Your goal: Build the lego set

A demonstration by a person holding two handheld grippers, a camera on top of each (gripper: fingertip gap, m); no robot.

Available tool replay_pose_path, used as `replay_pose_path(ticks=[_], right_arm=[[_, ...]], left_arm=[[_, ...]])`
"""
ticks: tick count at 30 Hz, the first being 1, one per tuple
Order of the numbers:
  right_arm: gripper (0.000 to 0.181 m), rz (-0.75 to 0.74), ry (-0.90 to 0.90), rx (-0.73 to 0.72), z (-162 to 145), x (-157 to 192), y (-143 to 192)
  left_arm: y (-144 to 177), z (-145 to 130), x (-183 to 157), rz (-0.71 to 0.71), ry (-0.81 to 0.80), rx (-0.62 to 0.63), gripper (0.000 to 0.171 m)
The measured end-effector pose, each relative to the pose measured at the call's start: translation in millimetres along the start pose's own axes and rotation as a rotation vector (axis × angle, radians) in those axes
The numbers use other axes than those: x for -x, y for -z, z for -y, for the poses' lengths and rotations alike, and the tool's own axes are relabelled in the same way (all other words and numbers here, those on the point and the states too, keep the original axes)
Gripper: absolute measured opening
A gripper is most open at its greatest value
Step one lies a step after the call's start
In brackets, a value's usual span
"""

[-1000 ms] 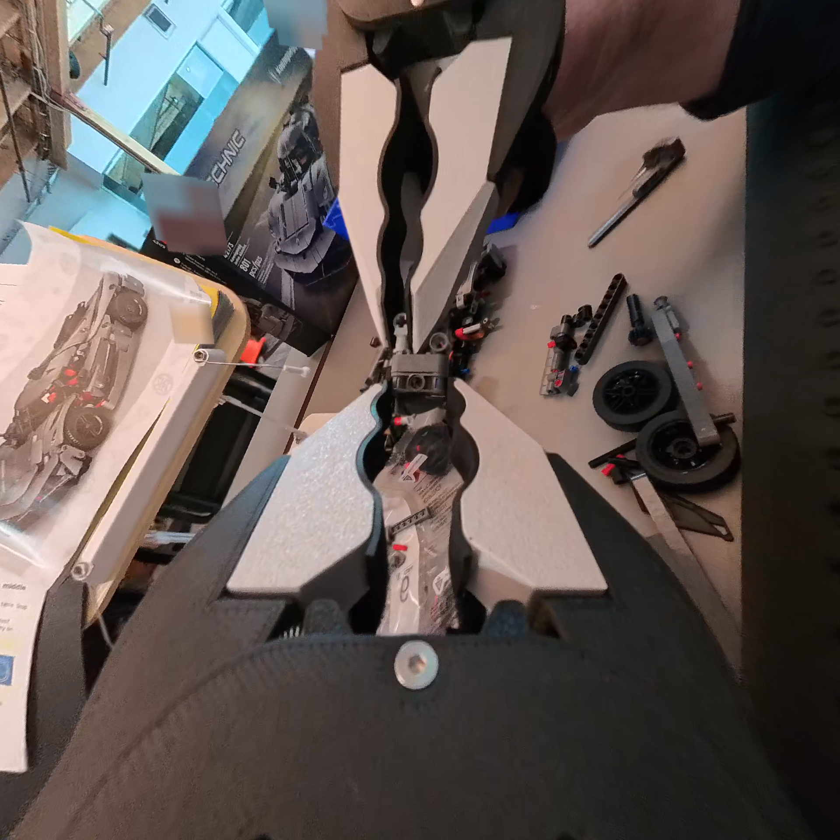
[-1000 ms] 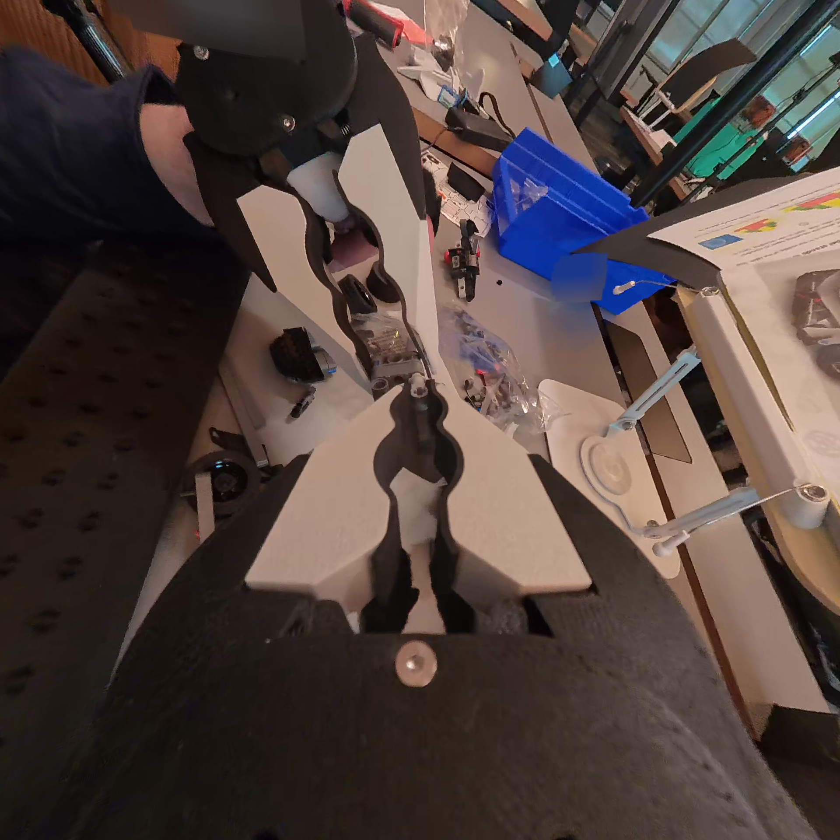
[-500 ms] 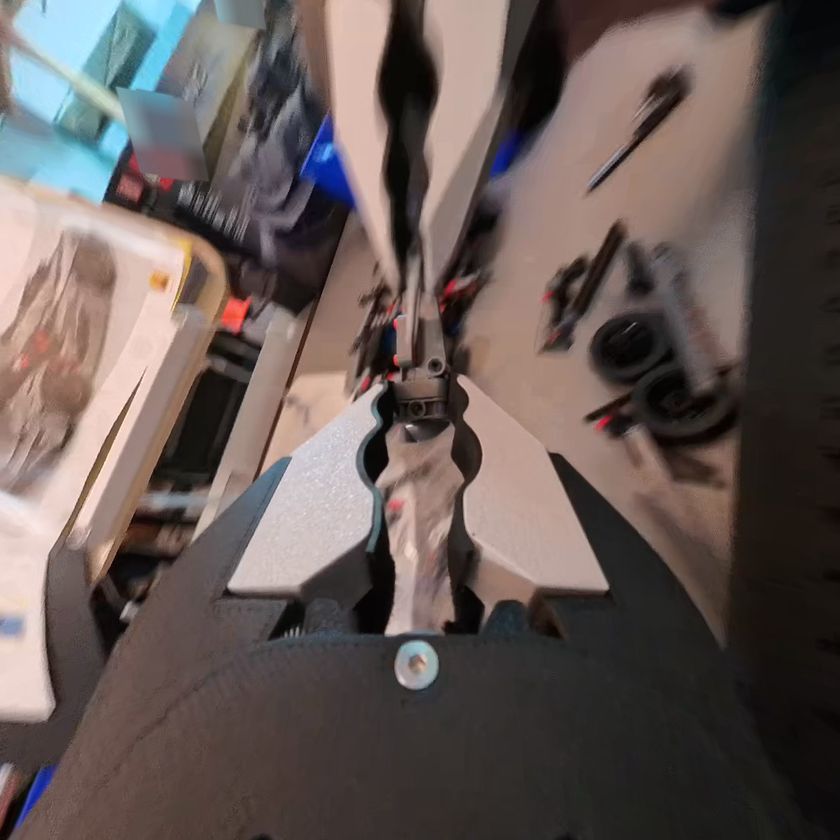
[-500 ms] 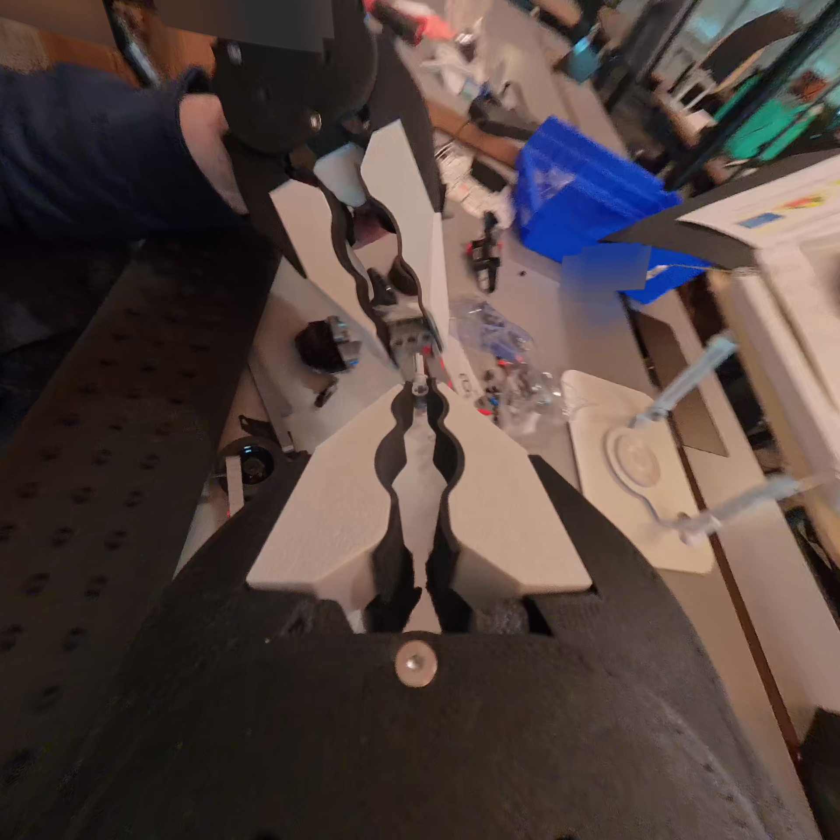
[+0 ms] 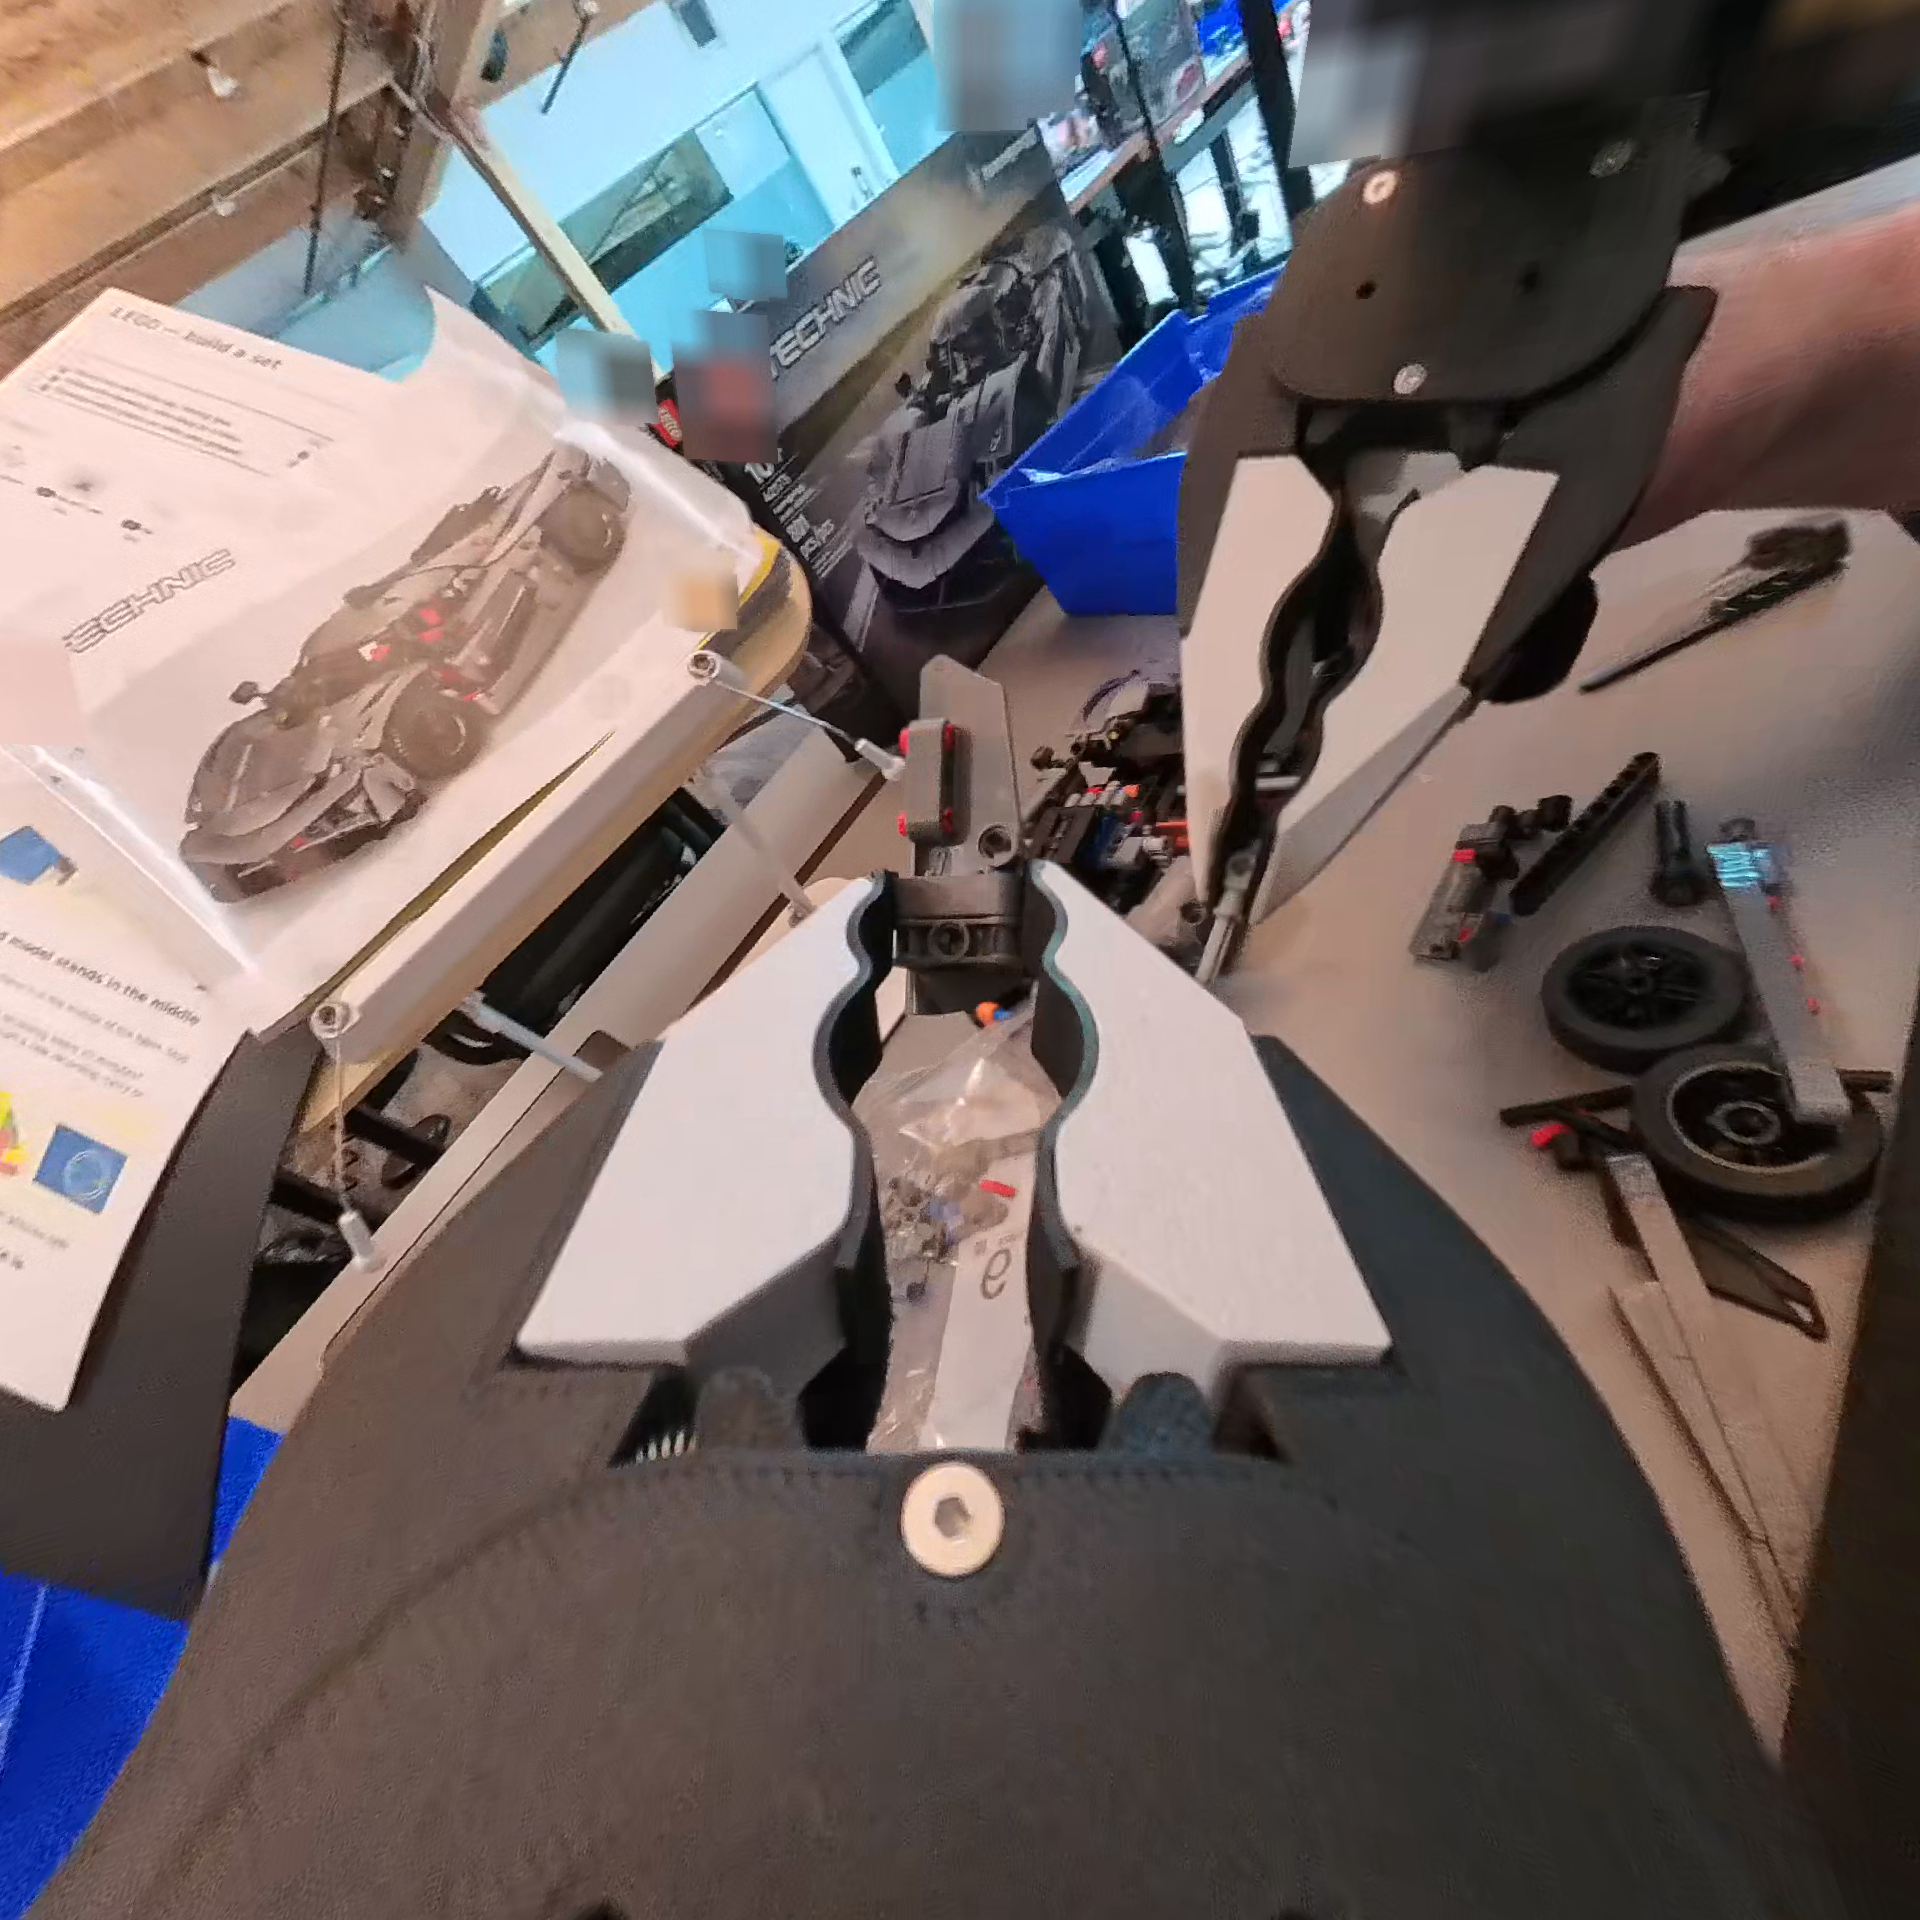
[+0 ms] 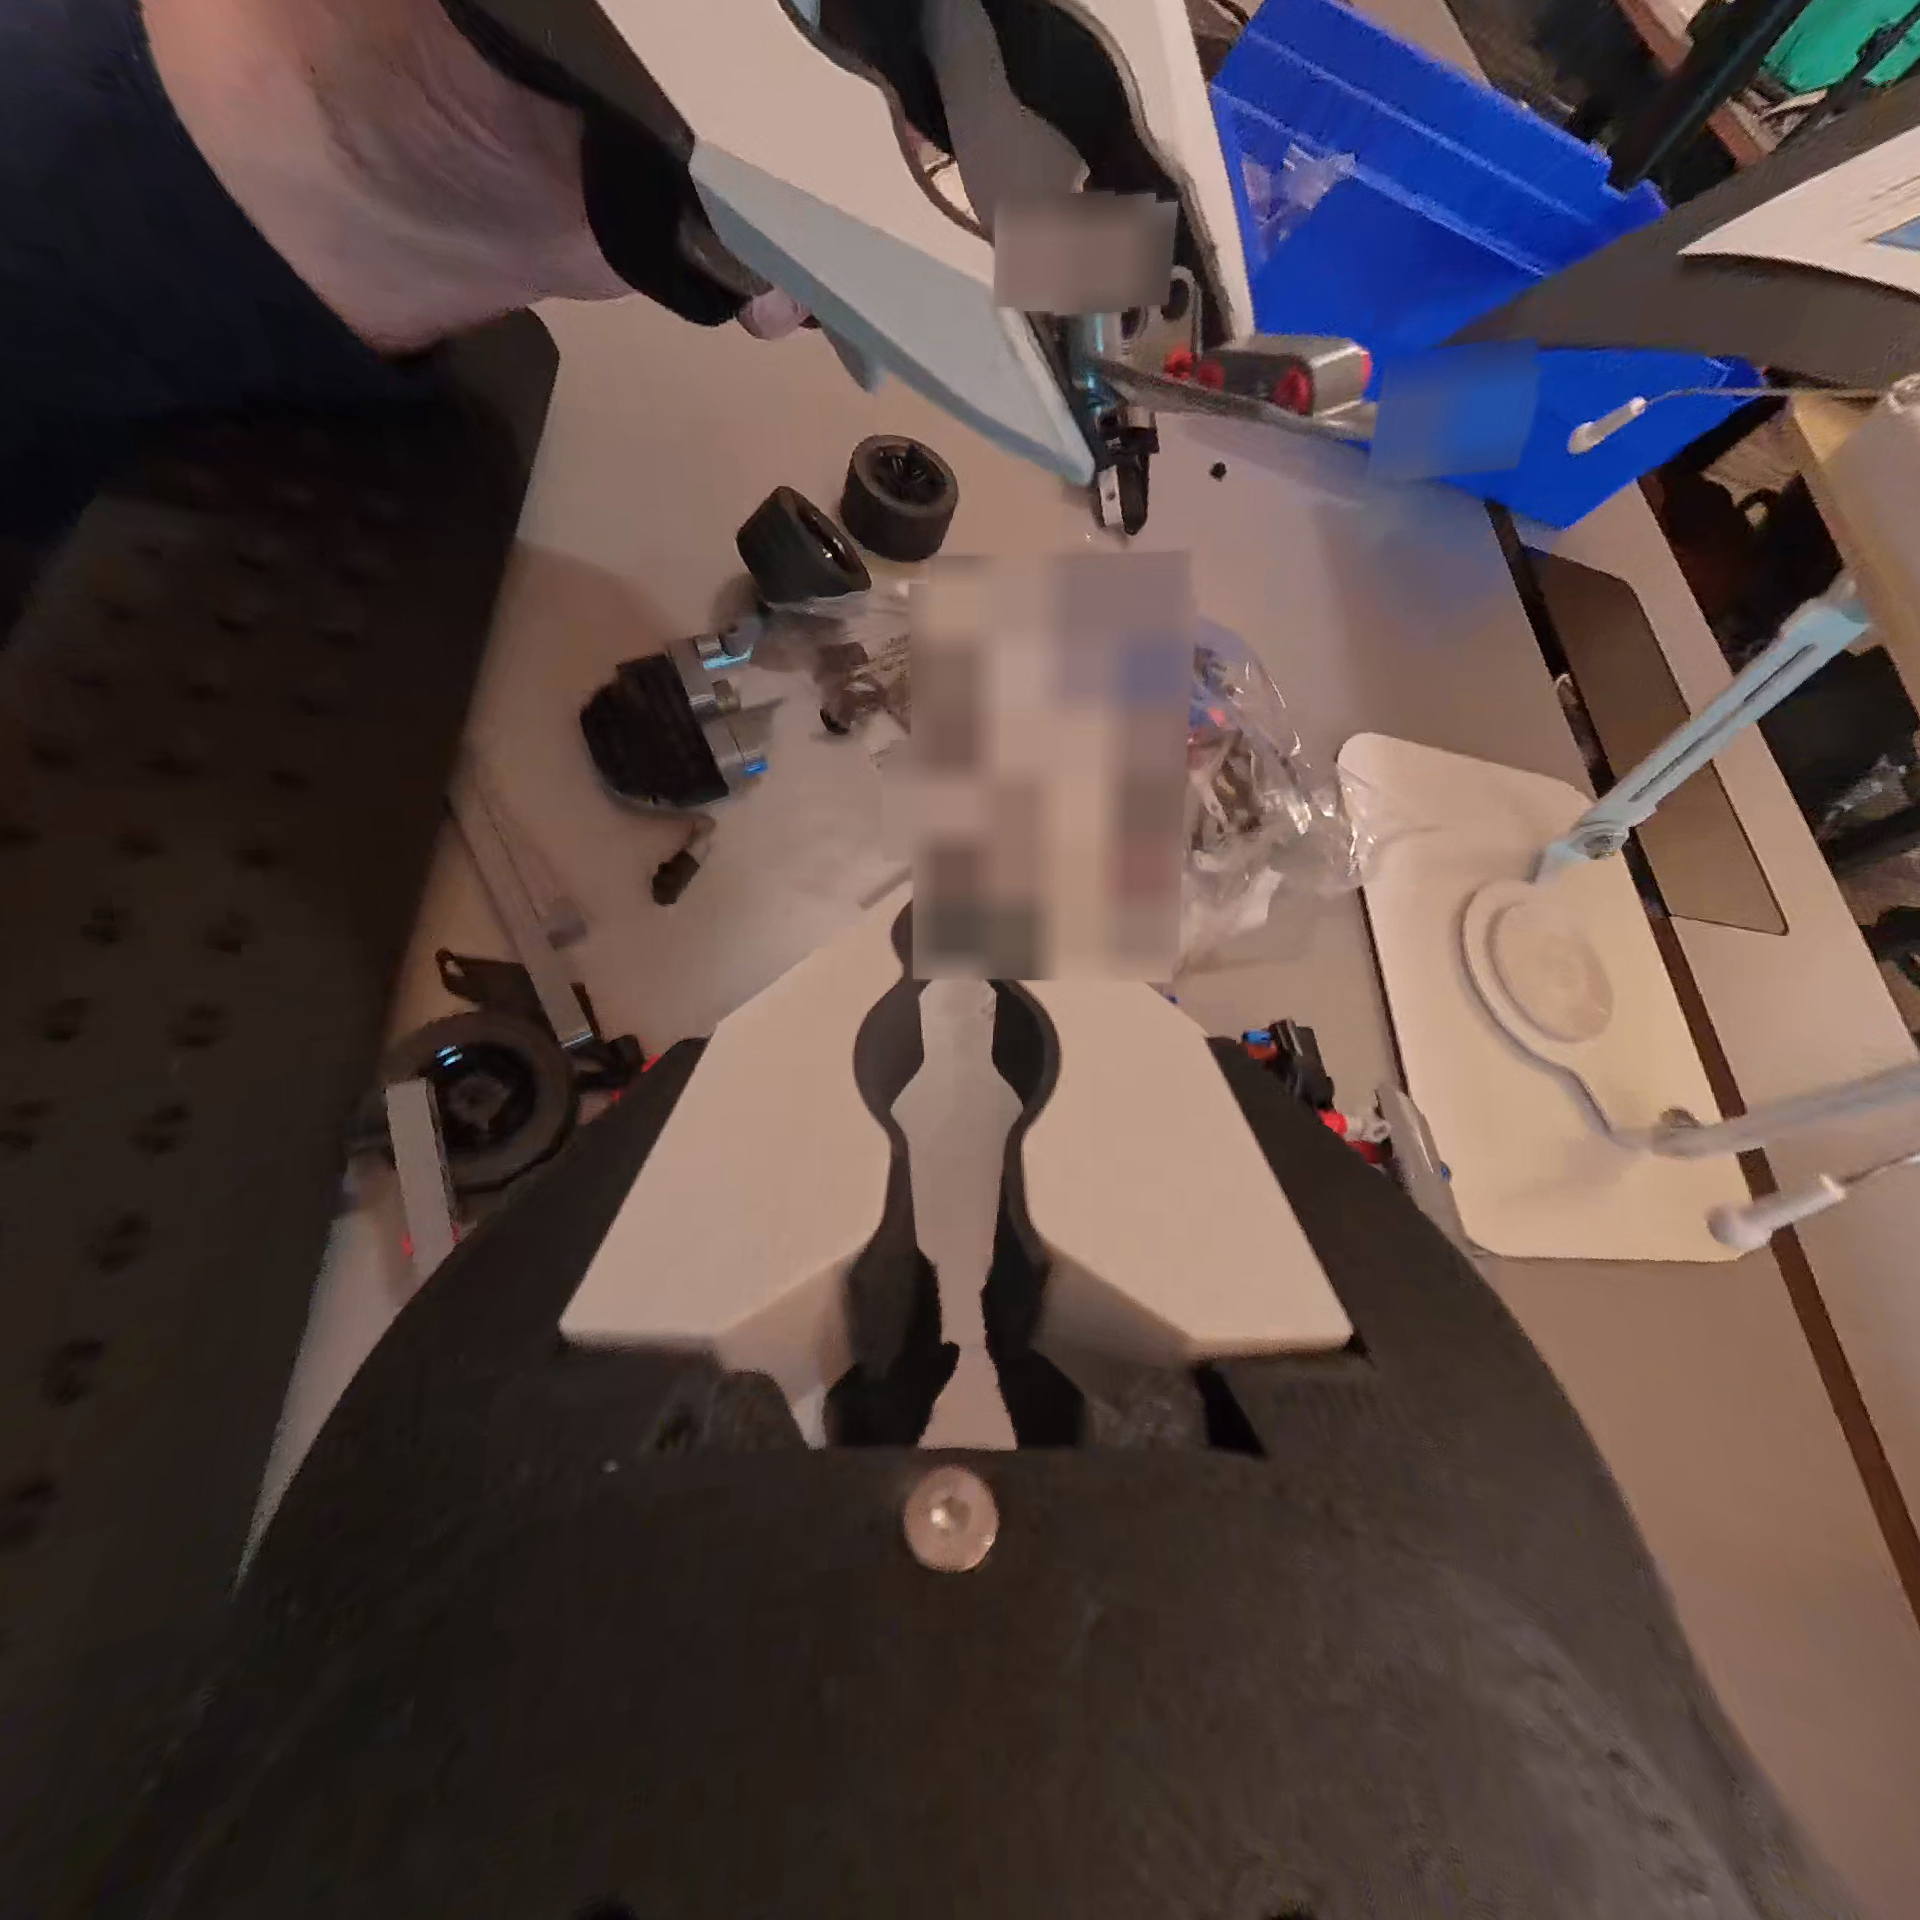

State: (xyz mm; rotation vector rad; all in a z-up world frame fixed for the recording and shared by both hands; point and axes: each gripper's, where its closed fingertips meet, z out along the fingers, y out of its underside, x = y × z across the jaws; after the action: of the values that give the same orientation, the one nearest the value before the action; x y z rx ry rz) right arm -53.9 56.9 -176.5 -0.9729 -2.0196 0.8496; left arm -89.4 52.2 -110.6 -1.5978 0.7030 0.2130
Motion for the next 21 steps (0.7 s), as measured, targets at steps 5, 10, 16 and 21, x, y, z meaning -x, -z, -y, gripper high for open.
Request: replay_pose_path(ticks=[5, 10, 16, 21], right_arm=[[0.004, -0.029, 0.055, 0.014, 3, -2, -11], [0.004, -0.002, 0.04, -0.063, 8, -3, 6], [0.004, -0.013, -0.049, -0.147, -2, -21, 50], [0.004, 0.013, -0.06, -0.192, -2, -18, 63]], left_arm=[[3, -4, 13, 0.053, 0.049, 0.008, 0.021], [5, -5, 9, 0.014, 0.06, 0.008, 0.021], [-3, -17, -62, -0.337, -0.036, 0.104, 0.021], [-16, -64, -126, -0.556, -0.189, 0.381, 0.022]])
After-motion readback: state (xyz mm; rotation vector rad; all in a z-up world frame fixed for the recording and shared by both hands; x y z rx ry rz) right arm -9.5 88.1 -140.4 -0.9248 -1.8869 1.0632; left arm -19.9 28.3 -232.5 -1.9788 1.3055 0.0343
